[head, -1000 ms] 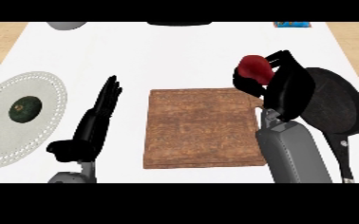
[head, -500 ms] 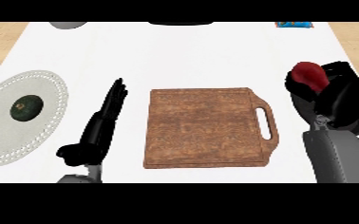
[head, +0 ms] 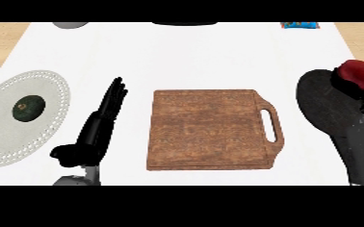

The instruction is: Pick the pear from the cutting board and place it in the pan

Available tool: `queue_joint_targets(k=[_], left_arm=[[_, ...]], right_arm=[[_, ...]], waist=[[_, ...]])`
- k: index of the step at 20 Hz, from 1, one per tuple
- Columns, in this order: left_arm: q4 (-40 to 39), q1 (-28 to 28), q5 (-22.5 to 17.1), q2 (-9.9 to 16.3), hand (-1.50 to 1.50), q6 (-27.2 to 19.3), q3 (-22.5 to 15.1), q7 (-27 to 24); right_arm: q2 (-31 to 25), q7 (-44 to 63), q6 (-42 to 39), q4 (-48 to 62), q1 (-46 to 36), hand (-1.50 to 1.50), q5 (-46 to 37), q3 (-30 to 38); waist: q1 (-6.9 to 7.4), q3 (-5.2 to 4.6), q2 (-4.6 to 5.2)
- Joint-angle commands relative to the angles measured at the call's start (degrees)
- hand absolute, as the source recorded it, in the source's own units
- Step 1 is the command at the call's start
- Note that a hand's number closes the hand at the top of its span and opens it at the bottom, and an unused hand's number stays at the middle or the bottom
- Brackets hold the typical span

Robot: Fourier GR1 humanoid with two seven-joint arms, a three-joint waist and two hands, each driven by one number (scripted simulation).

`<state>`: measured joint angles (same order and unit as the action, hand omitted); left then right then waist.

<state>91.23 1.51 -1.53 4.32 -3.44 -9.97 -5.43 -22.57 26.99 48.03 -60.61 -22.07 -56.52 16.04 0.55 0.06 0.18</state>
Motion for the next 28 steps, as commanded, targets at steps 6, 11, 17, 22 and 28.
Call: queue_joint_targets(k=[6,11,17,22,28], left_arm=[[-0.19,0.80,0.24,0.31,0.00,0.89,0.39,-0.36],[-1.36,-0.38,0.42,-0.28,0.00,1.22,-0.21,-1.80],[-2.46,0.71,1.10,-1.83,0.00,0.57,-0.94,-1.92],[0.52,0.16,-0.58,0.12,0.00,2.10,0.72,-0.32],[-1.85,-1.57,1.92,-1.22,0.00,0.05,0.16,-1.74]], right_arm=[[-5.41,-6.66,-15.36,19.72,-4.33,-1.50,13.21,3.82],[-5.08,-16.87,-24.25,27.47,-11.42,-1.50,22.35,7.64],[-6.40,-32.14,-16.87,34.80,-14.53,-1.50,26.81,14.00],[-5.09,-43.37,-12.80,33.49,-12.91,-1.50,35.07,21.46],[-3.44,-46.97,-23.97,25.92,-7.66,-1.50,44.72,24.73]], waist=[[0.83,0.10,0.40],[1.76,0.22,0.64],[1.51,0.20,0.68],[1.25,0.21,0.42],[-0.85,-0.05,-0.31]])
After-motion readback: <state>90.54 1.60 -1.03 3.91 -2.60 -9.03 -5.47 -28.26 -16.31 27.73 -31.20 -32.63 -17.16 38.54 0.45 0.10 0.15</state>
